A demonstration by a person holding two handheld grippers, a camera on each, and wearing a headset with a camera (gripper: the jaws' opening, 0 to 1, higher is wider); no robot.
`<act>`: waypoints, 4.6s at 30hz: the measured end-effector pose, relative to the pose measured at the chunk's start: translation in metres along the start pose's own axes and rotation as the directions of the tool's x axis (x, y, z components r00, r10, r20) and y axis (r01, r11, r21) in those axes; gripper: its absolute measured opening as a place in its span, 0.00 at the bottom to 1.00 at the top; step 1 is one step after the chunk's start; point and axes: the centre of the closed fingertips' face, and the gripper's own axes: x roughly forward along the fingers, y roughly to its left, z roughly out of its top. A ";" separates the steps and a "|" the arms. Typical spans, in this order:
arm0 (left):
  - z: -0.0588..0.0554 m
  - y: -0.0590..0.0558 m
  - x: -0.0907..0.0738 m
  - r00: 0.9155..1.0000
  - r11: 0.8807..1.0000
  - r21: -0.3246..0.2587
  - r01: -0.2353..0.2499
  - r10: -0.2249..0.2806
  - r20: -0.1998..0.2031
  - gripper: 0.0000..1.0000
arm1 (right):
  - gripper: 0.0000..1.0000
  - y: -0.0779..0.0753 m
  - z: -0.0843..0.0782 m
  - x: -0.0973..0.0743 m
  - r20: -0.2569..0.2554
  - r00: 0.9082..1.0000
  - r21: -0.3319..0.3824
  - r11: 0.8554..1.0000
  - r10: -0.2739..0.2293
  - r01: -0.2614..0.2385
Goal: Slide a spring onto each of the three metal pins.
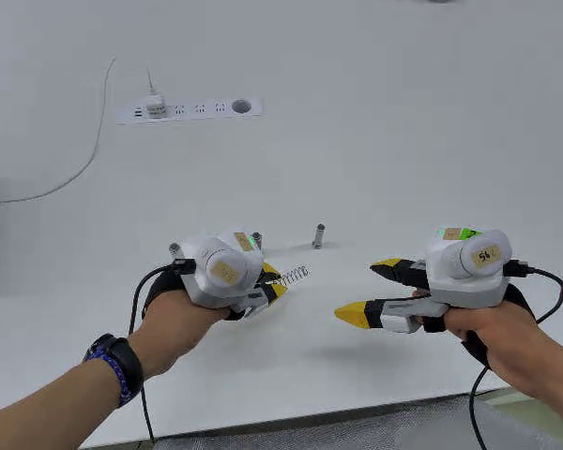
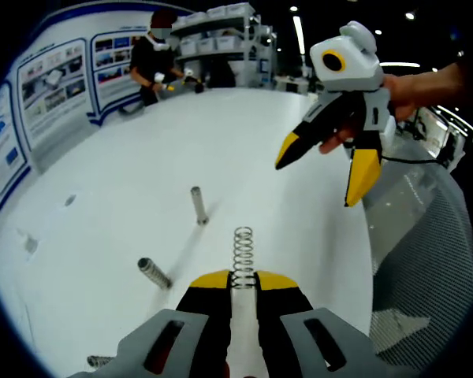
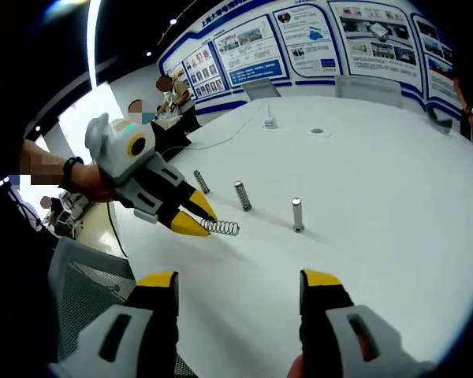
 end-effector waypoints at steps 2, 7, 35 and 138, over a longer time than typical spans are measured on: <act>0.001 -0.003 -0.003 1.000 1.000 0.004 0.002 -0.002 0.005 0.11 | 0.62 0.002 0.003 0.003 0.005 1.000 0.007 1.000 0.014 -0.014; 0.004 -0.007 -0.009 1.000 1.000 0.015 0.004 -0.004 0.015 0.11 | 0.61 0.006 0.008 0.010 0.010 0.999 0.019 0.999 0.039 -0.039; 0.038 -0.034 -0.015 0.996 0.996 0.073 0.048 -0.053 0.075 0.11 | 0.30 0.028 0.028 0.024 0.048 0.980 0.118 0.974 0.191 -0.196; 0.057 -0.035 -0.026 0.962 0.983 -0.032 0.181 -0.170 0.212 0.16 | 0.13 0.045 0.040 -0.004 -0.434 0.870 -0.465 0.769 0.233 -0.438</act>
